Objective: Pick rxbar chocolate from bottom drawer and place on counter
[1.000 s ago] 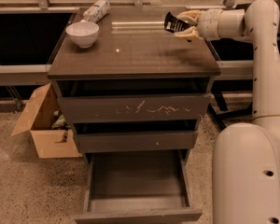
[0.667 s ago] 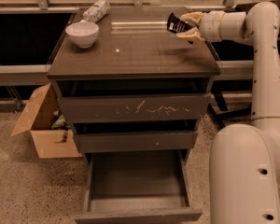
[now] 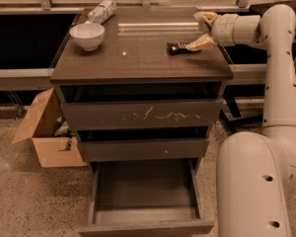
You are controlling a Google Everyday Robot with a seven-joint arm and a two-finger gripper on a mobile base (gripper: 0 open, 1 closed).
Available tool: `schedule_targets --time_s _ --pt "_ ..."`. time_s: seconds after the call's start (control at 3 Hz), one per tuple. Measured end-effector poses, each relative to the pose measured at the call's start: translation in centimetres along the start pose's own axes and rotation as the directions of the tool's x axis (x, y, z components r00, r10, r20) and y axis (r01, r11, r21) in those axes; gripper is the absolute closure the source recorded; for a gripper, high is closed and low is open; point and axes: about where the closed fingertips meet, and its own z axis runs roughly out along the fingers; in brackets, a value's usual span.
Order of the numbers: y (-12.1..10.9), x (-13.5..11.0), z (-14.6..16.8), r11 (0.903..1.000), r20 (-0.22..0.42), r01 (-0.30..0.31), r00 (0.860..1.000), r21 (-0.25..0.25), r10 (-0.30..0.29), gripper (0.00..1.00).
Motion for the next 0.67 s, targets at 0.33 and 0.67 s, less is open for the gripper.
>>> schedule_targets --time_s 0.33,0.67 --pt "-0.1 0.4 -0.2 0.9999 -0.005 -0.013 1.0 0.006 0.013 0.0" --pt "-1.9 -0.8 -2.6 0.9985 0.013 0.01 1.0 0.054 -0.011 0.0"
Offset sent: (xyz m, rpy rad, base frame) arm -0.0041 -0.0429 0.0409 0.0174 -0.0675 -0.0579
